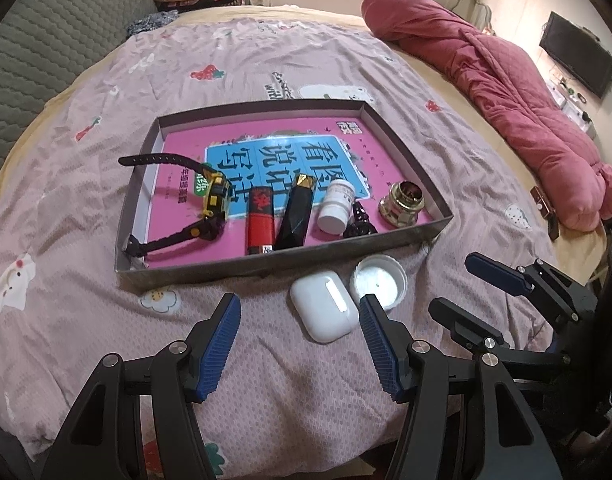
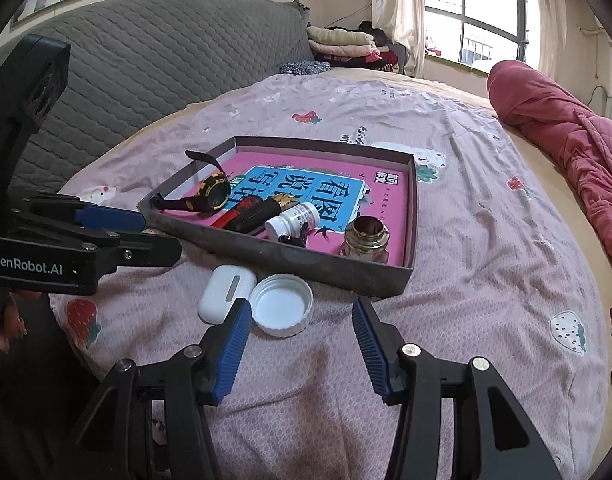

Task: Organize rigid objects
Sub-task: 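Withdraw both open tools from the tray toward the earbuds case and bottle cap, then lower left tool around the white earbuds case while right tool approaches the white bottle cap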

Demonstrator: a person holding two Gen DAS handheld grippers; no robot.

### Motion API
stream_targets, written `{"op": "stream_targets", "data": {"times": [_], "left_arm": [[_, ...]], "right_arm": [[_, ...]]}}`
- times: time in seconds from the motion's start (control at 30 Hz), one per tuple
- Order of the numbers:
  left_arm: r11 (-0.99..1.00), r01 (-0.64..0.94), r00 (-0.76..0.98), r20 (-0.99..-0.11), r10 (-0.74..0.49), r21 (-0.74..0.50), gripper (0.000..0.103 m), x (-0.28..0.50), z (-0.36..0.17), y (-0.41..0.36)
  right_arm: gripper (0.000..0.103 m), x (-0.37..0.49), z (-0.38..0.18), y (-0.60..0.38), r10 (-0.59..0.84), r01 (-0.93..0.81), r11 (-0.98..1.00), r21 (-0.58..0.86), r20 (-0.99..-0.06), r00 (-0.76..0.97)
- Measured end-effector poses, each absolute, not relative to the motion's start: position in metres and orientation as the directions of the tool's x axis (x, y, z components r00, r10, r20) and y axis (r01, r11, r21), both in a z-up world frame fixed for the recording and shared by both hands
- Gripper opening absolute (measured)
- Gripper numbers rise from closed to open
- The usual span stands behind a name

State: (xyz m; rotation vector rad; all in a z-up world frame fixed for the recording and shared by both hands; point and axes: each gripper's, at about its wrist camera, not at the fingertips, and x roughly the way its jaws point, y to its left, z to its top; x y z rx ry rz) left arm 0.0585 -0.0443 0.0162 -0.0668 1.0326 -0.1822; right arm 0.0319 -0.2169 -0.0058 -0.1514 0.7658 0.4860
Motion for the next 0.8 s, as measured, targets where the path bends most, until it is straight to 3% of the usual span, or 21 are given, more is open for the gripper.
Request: {"op": "stream_targets", "data": {"times": [0.8], "left_arm": [[0.980, 0.143, 0.404, -0.896, -0.185, -0.138, 0.063, 0.057, -0.024, -0.060]], "right_arm": [[0.052, 0.033, -0.025, -0.202, 0.330, -0.512, 0.859, -0.014, -0.750, 0.573]]}}
